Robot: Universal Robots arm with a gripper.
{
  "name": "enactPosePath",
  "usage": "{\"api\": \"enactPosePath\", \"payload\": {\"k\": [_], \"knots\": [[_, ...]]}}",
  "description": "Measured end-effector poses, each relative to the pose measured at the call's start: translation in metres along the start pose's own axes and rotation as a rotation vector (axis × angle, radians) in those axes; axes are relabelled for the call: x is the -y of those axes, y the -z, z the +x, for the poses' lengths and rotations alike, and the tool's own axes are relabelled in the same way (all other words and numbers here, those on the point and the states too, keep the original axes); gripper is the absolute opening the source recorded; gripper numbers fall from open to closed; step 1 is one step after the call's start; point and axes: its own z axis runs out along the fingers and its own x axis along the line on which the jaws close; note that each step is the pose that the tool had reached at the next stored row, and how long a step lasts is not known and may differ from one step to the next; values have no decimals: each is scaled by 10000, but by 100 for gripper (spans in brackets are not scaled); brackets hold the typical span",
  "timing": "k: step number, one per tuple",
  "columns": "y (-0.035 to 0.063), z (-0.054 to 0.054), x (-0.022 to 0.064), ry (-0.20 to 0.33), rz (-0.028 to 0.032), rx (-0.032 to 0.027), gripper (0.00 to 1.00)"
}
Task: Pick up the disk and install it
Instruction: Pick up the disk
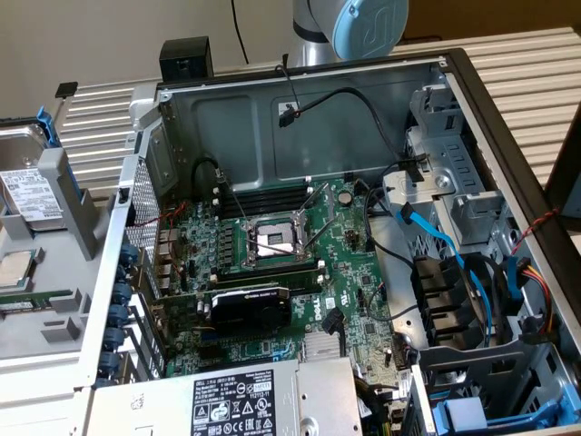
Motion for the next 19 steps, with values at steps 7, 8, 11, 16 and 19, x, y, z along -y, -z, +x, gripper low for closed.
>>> {"api": "enactPosePath", "payload": {"k": [7, 8, 11, 16, 19], "knots": [[-4, 0, 0, 1274, 26, -47, 11], [-5, 0, 0, 1453, 30, -54, 11], [-6, 0, 0, 1993, 40, -74, 11], [-8, -1, 1, 2756, 54, -102, 11], [-8, 0, 0, 2759, 55, -103, 11]]}}
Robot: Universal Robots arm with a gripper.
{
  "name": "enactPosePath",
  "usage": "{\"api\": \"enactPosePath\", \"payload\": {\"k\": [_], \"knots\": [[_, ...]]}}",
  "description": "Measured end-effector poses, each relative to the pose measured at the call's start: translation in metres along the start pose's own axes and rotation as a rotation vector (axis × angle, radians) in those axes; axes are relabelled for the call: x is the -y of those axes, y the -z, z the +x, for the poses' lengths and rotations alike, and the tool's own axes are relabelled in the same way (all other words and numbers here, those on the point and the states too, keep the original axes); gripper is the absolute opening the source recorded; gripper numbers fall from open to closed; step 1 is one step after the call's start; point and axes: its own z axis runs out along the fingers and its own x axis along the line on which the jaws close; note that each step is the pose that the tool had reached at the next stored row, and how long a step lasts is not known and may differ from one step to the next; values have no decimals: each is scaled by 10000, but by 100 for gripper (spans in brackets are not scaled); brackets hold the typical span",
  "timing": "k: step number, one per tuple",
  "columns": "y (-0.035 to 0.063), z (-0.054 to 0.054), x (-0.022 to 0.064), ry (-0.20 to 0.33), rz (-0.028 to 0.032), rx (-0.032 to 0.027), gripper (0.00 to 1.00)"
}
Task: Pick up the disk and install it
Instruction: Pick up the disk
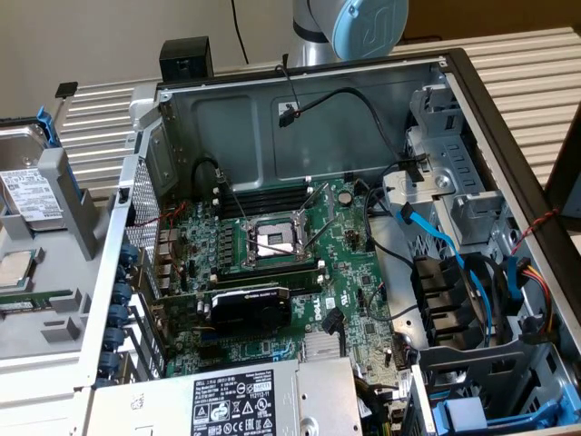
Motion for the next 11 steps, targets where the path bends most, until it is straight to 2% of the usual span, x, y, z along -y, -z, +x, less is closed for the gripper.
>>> {"api": "enactPosePath", "payload": {"k": [2, 4, 7, 11], "knots": [[-1, 1, -9, 38, 57, 16, 11], [-11, 2, -20, 132, 167, 44, 11], [-19, 3, -27, 418, 180, 39, 11], [-27, 2, -27, 1142, 189, 24, 11]]}}
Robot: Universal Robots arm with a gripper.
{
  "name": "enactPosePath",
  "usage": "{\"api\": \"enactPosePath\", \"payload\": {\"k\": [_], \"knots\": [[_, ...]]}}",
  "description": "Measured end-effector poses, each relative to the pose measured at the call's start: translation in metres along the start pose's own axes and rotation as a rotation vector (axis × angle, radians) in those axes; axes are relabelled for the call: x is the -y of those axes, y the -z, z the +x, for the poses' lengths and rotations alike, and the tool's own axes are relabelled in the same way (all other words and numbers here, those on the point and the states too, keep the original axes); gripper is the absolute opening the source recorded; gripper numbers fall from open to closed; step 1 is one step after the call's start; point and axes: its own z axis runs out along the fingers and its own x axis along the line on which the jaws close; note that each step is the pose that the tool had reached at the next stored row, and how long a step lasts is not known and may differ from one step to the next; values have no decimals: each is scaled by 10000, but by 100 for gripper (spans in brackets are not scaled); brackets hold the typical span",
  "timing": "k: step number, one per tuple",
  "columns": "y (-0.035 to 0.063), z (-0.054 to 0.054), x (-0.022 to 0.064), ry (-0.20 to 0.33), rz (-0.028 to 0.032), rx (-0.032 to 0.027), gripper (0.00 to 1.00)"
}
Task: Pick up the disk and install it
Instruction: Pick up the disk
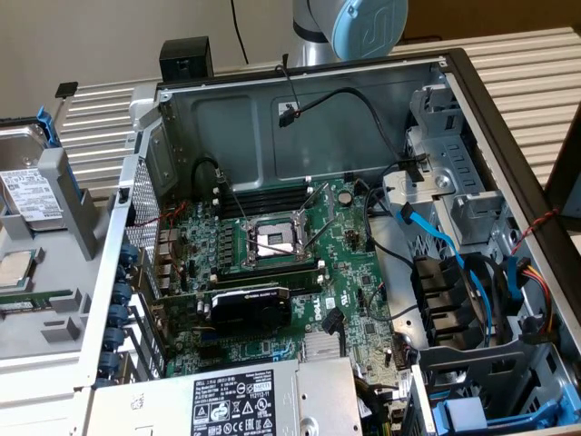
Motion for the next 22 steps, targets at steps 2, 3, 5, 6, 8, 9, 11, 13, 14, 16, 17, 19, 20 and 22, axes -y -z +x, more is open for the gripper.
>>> {"api": "enactPosePath", "payload": {"k": [2, 3, 5, 6, 8, 9, 11, 13, 14, 16, 17, 19, 20, 22], "knots": [[-7, 1, -5, 287, 5, 2, 11], [-10, 1, -10, 375, 3, 5, 11], [-19, -4, -25, 494, 6, 8, 11], [-25, -10, -32, 544, 11, 10, 11], [-31, -36, -48, 621, 23, 9, 11], [-36, -54, -56, 651, 30, 9, 11], [-51, -77, -80, 698, 57, 18, 11], [-64, -79, -104, 771, 64, 41, 11], [-68, -78, -107, 821, 65, 43, 11], [-68, -78, -107, 847, 63, 43, 11], [-68, -79, -108, 847, 63, 43, 11], [-68, -79, -108, 847, 63, 43, 11], [-68, -79, -108, 847, 63, 43, 11], [-68, -79, -108, 847, 63, 43, 11]]}}
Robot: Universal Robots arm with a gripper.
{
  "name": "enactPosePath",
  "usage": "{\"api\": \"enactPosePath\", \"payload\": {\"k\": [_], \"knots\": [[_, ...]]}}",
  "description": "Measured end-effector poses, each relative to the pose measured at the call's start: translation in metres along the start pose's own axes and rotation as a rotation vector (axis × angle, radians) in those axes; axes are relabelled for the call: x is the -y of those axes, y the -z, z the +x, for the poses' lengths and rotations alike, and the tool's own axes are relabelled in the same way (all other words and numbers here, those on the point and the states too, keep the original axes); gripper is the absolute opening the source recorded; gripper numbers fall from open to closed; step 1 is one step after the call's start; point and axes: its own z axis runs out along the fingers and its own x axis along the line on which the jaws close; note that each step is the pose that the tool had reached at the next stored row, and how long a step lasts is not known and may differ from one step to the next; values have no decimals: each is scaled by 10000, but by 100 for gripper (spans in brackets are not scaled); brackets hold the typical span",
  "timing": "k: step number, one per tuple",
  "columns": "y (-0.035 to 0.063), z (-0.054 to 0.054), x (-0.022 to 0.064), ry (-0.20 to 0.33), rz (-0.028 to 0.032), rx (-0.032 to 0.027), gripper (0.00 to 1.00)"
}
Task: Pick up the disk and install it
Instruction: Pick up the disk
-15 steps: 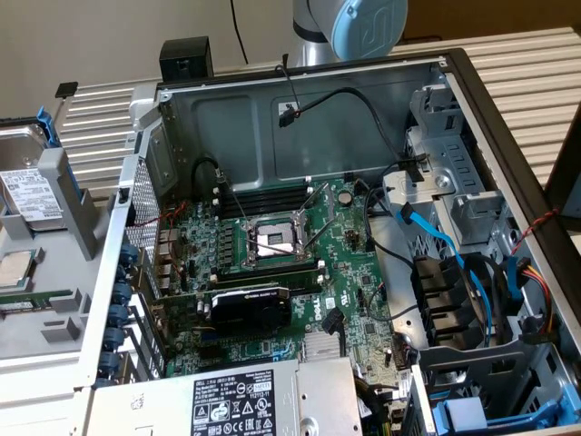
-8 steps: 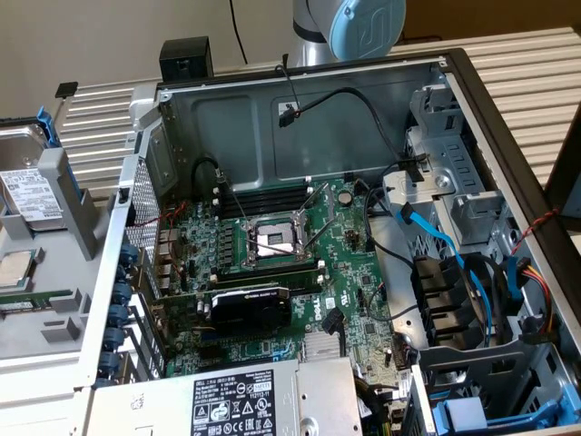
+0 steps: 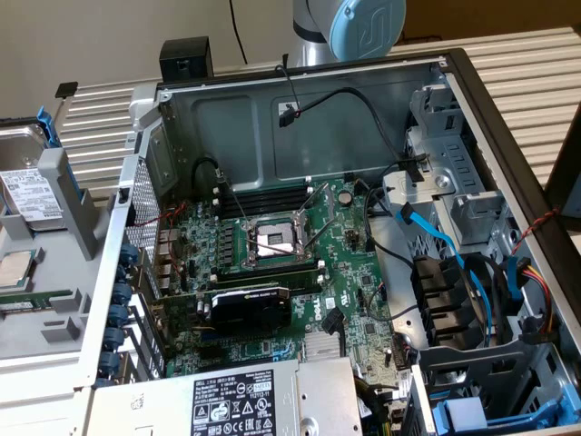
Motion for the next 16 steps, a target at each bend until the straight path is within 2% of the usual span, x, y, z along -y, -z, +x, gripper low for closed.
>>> {"api": "enactPosePath", "payload": {"k": [7, 8, 9, 10, 11, 14, 15, 16], "knots": [[0, 0, 0, 0, 0, 0, 11], [0, 0, 0, 1, -1, 0, 17], [0, 0, 0, 1, 0, 0, 17], [0, 0, 0, 1, -1, 0, 24], [0, 0, 0, 0, 0, 0, 24], [0, 0, 0, 1, 0, 0, 42], [0, 0, 0, 1, 0, 0, 42], [0, 0, 0, 1, 0, 0, 47]]}}
